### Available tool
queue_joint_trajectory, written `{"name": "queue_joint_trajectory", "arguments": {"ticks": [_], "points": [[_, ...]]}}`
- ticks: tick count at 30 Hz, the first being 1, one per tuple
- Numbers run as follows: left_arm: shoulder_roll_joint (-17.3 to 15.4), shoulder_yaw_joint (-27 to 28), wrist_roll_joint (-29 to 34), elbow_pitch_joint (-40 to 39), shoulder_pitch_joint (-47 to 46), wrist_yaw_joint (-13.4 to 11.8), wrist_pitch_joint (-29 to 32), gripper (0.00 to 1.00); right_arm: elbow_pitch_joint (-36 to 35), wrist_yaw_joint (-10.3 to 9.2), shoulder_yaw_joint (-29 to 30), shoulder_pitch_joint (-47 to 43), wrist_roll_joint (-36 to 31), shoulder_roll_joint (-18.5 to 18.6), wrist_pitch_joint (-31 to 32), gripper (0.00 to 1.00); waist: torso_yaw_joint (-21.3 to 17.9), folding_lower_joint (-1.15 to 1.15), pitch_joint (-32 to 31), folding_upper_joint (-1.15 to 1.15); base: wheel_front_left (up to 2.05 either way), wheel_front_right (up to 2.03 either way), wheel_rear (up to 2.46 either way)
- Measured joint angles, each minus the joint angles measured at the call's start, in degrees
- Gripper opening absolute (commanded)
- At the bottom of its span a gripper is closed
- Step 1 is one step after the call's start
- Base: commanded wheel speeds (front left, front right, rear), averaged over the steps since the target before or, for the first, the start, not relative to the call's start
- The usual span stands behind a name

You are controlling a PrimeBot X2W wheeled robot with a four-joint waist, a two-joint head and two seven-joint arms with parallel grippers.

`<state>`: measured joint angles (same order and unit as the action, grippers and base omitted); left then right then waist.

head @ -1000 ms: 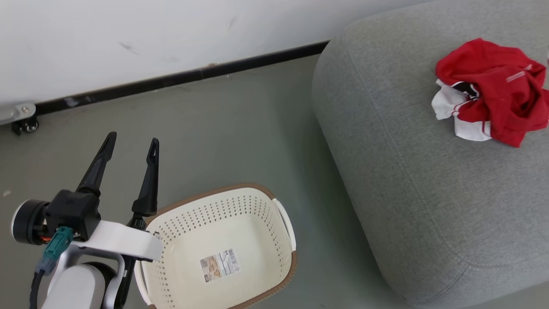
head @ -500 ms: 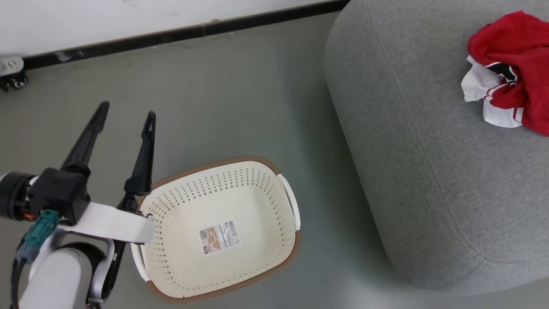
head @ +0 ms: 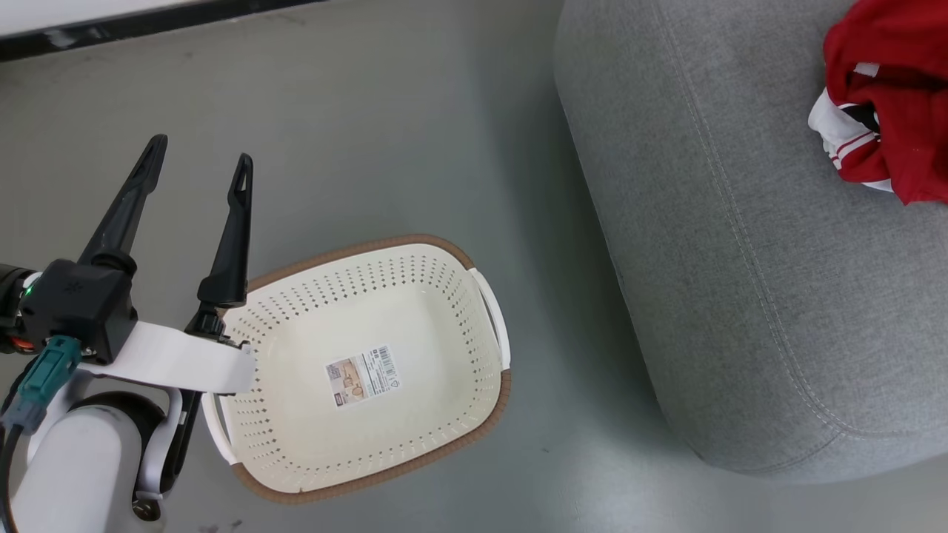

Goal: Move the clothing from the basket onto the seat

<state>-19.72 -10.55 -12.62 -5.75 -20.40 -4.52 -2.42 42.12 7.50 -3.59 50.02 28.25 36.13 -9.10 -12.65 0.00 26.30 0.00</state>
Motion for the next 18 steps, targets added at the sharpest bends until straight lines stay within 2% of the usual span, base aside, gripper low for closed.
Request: {"name": "queue_joint_trajectory", "arguments": {"ticks": [9,18], "points": [[0.2,0.4,0.2,1.5,-0.1,-0.4,0.5,1.0,1.1,0.02,-4.2,-5.5,0.4,-5.4,-2.3,0.0,-1.8,0.0,2.2,0.0,0.0,0.0,0.0],[0.3,0.7,0.2,2.3,-0.2,-0.9,0.3,1.0,4.4,0.02,-5.0,-7.9,1.6,-7.6,-3.5,0.0,-2.9,0.0,3.7,0.0,0.0,0.0,0.0]]}}
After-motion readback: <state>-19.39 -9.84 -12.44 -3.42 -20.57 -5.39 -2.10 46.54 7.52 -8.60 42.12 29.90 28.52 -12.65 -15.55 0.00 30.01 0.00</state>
